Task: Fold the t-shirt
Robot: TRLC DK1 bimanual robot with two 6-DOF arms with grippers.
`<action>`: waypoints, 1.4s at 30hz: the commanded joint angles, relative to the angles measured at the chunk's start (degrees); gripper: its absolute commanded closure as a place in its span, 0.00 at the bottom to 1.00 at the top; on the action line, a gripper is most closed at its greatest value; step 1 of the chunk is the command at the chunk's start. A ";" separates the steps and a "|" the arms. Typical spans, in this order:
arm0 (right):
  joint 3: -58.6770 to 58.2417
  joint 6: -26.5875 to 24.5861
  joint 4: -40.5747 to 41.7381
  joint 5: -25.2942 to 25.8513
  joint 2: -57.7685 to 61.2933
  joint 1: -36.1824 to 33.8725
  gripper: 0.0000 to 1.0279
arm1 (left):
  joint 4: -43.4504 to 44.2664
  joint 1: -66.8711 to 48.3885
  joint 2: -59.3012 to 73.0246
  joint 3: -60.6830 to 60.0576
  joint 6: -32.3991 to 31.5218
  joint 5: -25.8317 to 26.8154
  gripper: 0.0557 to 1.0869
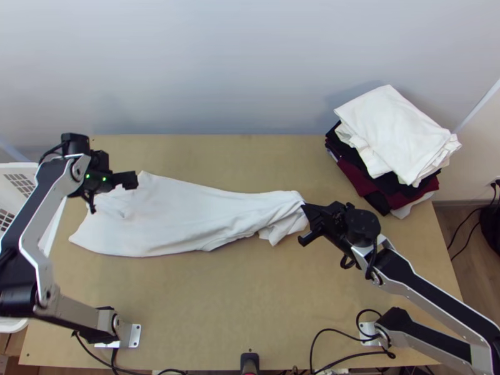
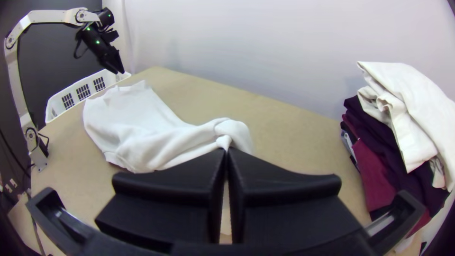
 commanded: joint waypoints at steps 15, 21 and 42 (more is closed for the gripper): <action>2.16 1.31 -0.92 1.66 0.53 -0.24 0.97 | -3.10 -2.80 21.76 16.80 3.14 -0.35 0.05; 2.95 1.31 -1.01 2.10 0.62 -0.42 0.97 | -5.91 -4.12 23.95 15.92 4.63 -0.27 0.26; 18.07 2.63 6.02 8.78 3.69 -6.83 0.97 | -3.10 -3.06 16.22 54.94 -14.27 -0.18 0.97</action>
